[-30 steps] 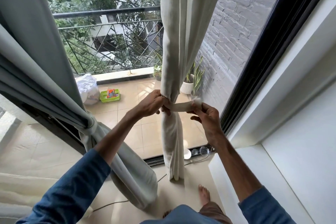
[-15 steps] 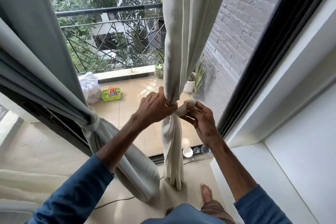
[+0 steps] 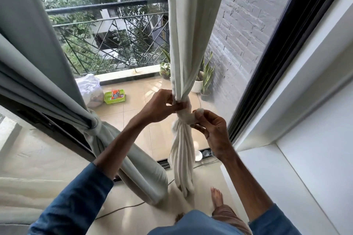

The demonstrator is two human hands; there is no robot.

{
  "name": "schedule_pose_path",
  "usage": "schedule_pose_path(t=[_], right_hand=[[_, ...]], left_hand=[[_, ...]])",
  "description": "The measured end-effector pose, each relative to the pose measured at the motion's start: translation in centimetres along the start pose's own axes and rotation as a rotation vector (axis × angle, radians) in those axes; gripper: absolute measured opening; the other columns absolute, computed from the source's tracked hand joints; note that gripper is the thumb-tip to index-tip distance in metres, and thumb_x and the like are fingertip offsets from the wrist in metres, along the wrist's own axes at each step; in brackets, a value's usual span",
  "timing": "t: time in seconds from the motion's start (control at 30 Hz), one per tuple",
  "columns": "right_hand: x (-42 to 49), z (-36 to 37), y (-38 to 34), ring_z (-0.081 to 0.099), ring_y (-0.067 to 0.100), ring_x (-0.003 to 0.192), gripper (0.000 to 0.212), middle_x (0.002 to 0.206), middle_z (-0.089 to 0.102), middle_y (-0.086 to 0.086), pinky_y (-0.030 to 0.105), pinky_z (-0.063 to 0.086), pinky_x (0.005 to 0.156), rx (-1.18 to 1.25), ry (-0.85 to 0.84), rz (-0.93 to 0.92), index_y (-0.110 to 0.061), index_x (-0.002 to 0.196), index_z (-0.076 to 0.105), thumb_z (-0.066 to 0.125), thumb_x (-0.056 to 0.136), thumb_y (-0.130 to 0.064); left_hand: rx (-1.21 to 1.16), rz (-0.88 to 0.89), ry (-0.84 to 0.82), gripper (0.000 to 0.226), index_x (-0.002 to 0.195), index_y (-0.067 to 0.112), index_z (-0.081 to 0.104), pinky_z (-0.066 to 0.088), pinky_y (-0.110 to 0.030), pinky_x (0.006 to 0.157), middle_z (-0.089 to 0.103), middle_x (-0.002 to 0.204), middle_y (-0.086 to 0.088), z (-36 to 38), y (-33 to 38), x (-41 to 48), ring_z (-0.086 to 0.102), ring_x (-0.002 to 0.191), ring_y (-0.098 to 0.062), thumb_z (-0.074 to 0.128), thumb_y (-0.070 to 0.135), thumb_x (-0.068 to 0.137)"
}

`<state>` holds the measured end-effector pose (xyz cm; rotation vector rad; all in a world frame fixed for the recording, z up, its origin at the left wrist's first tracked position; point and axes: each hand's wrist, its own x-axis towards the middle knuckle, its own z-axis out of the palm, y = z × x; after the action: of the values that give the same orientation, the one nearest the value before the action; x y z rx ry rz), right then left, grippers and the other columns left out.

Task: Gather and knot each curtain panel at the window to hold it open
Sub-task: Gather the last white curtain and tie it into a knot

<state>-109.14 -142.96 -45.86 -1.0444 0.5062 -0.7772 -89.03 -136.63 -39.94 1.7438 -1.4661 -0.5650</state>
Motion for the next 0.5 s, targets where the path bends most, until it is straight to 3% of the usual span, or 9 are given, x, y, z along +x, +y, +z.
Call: schedule_pose_path(t=[0.07, 0.2, 0.37, 0.43, 0.5], right_hand=[[-0.4, 0.1, 0.4, 0.069, 0.027, 0.094, 0.033, 0.099, 0.073, 0.014, 0.043, 0.057, 0.087, -0.043, 0.025, -0.013, 0.005, 0.109, 0.070, 0.068, 0.089, -0.022], [-0.9, -0.1, 0.4, 0.071, 0.028, 0.086, 0.023, 0.097, 0.074, 0.015, 0.042, 0.059, 0.082, -0.127, 0.035, -0.058, 0.007, 0.106, 0.070, 0.068, 0.091, -0.011], [-0.7, -0.5, -1.3, 0.073, 0.023, 0.079, 0.011, 0.095, 0.077, 0.013, 0.032, 0.058, 0.062, -0.200, 0.076, -0.137, 0.001, 0.100, 0.074, 0.070, 0.089, 0.001], [-0.5, -0.5, -1.9, 0.074, 0.020, 0.076, 0.012, 0.091, 0.078, 0.008, 0.029, 0.057, 0.056, -0.216, 0.087, -0.159, -0.002, 0.098, 0.075, 0.072, 0.087, 0.003], [-0.3, -0.4, -2.3, 0.074, 0.018, 0.074, 0.014, 0.088, 0.078, 0.004, 0.029, 0.058, 0.055, -0.242, 0.082, -0.173, -0.004, 0.098, 0.076, 0.074, 0.085, 0.003]], left_hand=[[-0.088, -0.003, -0.060, 0.024, 0.104, 0.007, 0.074, 0.060, -0.046, 0.078, 0.077, 0.097, -0.005, 0.1, 0.1, 0.0, 0.074, 0.092, -0.021, 0.072, 0.027, 0.091], [-0.279, -0.077, -0.131, 0.027, 0.107, -0.004, 0.068, 0.060, -0.048, 0.085, 0.074, 0.103, -0.017, 0.7, 0.4, -0.1, 0.071, 0.097, -0.018, 0.061, 0.021, 0.096], [-0.449, -0.159, -0.153, 0.030, 0.086, 0.005, 0.068, 0.060, -0.035, 0.082, 0.071, 0.092, -0.009, 1.1, 1.3, 0.2, 0.070, 0.095, -0.019, 0.047, 0.019, 0.104], [-0.438, -0.151, -0.134, 0.038, 0.092, -0.009, 0.063, 0.060, -0.037, 0.083, 0.067, 0.096, -0.022, 1.4, 1.3, 0.3, 0.069, 0.096, -0.023, 0.047, 0.023, 0.104], [-0.406, -0.132, -0.116, 0.047, 0.091, -0.015, 0.058, 0.061, -0.040, 0.082, 0.065, 0.090, -0.024, 1.7, 0.9, 0.5, 0.069, 0.092, -0.022, 0.047, 0.029, 0.104]])
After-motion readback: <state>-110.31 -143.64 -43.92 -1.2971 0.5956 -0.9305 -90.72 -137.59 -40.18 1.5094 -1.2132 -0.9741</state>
